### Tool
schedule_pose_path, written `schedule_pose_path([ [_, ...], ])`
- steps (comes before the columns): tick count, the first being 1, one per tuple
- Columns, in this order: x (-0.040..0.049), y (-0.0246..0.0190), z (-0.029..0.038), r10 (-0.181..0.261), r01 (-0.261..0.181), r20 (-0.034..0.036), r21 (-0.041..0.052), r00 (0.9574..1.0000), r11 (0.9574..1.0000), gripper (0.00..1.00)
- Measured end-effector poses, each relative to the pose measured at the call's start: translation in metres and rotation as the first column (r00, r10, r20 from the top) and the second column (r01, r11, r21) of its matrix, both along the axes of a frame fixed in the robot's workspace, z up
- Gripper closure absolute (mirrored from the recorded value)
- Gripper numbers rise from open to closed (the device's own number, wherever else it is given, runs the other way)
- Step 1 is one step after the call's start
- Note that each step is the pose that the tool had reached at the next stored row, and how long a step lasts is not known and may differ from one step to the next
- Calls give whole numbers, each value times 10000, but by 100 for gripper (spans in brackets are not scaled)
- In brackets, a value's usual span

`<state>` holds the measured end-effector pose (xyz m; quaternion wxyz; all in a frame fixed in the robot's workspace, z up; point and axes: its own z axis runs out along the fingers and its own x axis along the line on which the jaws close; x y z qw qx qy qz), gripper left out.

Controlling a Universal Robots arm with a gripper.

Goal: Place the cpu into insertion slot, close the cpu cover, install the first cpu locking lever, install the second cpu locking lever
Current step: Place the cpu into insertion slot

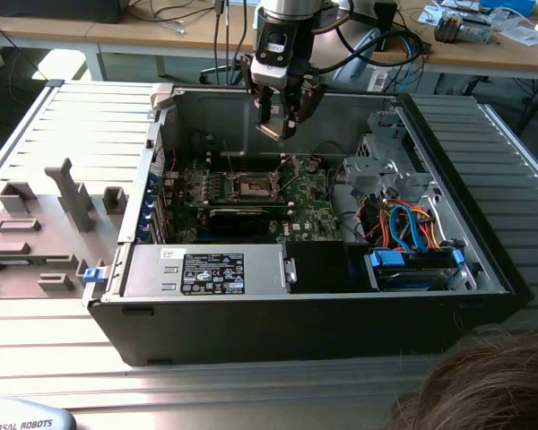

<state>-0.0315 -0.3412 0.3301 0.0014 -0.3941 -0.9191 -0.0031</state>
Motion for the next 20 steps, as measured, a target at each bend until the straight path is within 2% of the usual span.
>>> schedule_pose_path([
  [20,0,0,-1,-131,131,-1,1,9999,9999,46],
])
